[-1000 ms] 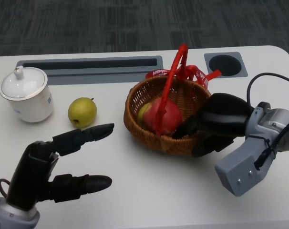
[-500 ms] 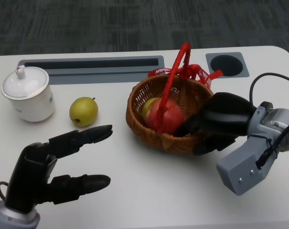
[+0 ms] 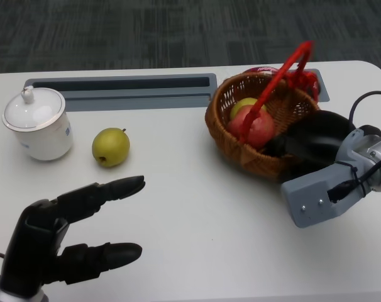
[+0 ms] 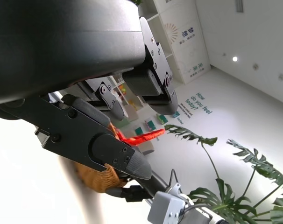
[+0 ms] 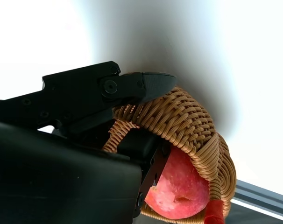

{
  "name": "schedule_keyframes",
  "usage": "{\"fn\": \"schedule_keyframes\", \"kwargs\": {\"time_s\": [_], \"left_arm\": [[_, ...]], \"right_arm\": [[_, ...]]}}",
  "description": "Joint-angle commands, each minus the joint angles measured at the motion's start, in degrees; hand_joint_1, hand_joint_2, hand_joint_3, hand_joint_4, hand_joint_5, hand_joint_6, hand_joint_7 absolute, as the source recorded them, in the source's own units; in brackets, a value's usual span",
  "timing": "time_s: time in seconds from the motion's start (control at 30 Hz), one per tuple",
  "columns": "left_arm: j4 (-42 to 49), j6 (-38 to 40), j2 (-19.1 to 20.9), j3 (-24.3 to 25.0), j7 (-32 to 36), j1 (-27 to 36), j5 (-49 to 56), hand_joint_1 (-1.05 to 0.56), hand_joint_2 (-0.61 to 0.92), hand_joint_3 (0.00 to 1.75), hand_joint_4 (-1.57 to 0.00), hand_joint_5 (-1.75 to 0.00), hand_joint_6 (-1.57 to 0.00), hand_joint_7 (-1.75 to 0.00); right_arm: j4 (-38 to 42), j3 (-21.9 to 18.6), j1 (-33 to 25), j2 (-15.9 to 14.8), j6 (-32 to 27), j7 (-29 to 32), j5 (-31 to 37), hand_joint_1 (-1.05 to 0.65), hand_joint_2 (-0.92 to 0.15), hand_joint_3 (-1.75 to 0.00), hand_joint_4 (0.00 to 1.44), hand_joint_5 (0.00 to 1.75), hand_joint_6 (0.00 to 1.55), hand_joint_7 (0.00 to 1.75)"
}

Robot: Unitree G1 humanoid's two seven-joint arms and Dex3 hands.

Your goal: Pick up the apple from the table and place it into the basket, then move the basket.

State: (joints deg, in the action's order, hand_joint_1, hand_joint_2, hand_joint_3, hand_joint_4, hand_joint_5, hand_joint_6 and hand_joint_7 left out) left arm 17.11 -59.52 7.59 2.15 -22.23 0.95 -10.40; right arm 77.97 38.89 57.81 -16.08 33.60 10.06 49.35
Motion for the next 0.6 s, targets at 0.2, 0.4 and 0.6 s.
{"fn": "schedule_keyframes", "kwargs": {"time_s": [0.2, 0.4, 0.6], "left_arm": [[-2.3, -5.3, 1.0, 0.2, 0.6, 5.1, -0.1, -0.38, 0.85, 0.00, -0.90, -0.02, -0.82, -0.01], [-5.8, -8.0, 0.9, -0.1, 1.1, 10.9, 0.3, -0.41, 0.86, 0.00, -0.92, -0.02, -0.82, -0.01], [-12.2, -6.5, 1.1, -1.0, 1.8, 18.8, -0.4, -0.41, 0.85, 0.00, -0.93, -0.01, -0.83, -0.01]], "right_arm": [[1.9, -3.9, 1.8, 0.3, -11.3, -1.7, -3.2, -0.31, -0.92, -0.19, 1.07, 0.03, 0.86, 0.02], [2.3, -7.8, 3.1, 0.6, -17.9, -3.7, -5.7, -0.30, -0.92, -0.12, 1.05, 0.01, 0.89, 0.02], [2.4, -11.4, 3.6, 0.9, -21.8, -3.7, -7.5, -0.30, -0.92, -0.10, 1.01, 0.01, 0.92, 0.02]]}}
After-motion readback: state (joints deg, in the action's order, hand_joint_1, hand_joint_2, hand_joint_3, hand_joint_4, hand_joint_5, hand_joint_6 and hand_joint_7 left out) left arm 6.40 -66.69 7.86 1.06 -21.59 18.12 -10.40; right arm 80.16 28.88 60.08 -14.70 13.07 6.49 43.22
